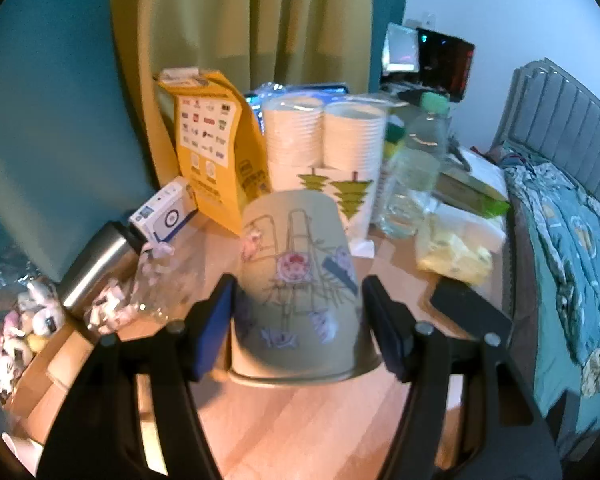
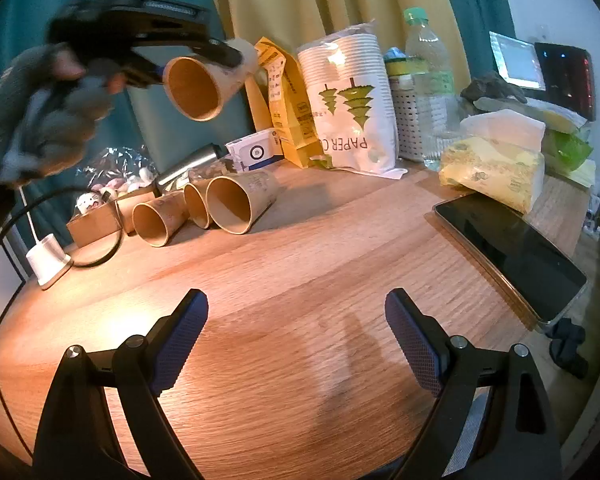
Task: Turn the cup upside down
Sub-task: 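Carry the cup toward the right gripper and rotate it upside down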
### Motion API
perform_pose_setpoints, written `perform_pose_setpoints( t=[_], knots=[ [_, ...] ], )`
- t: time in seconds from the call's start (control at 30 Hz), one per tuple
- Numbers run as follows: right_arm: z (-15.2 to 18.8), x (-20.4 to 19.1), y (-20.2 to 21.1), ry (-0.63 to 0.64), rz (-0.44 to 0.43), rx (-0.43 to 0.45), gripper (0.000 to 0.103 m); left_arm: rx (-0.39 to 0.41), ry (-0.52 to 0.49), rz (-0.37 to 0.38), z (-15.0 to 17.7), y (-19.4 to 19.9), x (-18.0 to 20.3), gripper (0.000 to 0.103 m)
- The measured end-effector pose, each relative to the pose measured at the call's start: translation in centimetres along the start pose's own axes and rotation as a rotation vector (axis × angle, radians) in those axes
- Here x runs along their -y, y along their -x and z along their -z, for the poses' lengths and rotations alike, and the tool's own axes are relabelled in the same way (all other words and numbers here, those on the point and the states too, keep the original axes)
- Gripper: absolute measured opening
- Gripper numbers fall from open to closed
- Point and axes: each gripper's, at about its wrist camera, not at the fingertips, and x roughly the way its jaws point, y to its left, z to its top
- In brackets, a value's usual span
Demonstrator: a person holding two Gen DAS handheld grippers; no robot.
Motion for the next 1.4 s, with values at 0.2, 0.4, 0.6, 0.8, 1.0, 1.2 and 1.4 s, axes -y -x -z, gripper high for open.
perform_pose_setpoints(
  t=[0.2,0.4,0.6,0.8,1.0,1.2,1.4],
  knots=[
    [0.0,-0.4,0.2,0.012,-0.003,0.006,0.092,0.060,-0.007,0.001,5.5,4.5,0.9,0.065],
    [0.1,-0.8,0.3,0.019,-0.027,0.011,0.092,0.075,0.052,-0.028,11.8,7.2,-0.4,0.065],
    [0.1,-1.8,0.7,0.029,-0.065,0.011,0.092,0.115,0.107,-0.083,17.7,8.9,-0.9,0.065],
    [-0.2,-2.9,2.5,-0.014,-0.208,0.001,0.092,0.291,0.037,-0.168,22.6,12.3,2.3,0.065],
    [-1.3,-4.3,5.3,-0.021,-0.307,0.052,0.092,0.396,-0.133,-0.201,24.7,13.2,5.3,0.065],
    [-2.2,-4.6,7.5,-0.071,-0.457,0.090,0.092,0.425,-0.168,-0.220,25.5,12.9,5.6,0.065],
    [-2.1,-5.7,7.5,-0.079,-0.535,0.059,0.092,0.464,-0.294,-0.243,26.7,12.9,8.6,0.065]
  ],
)
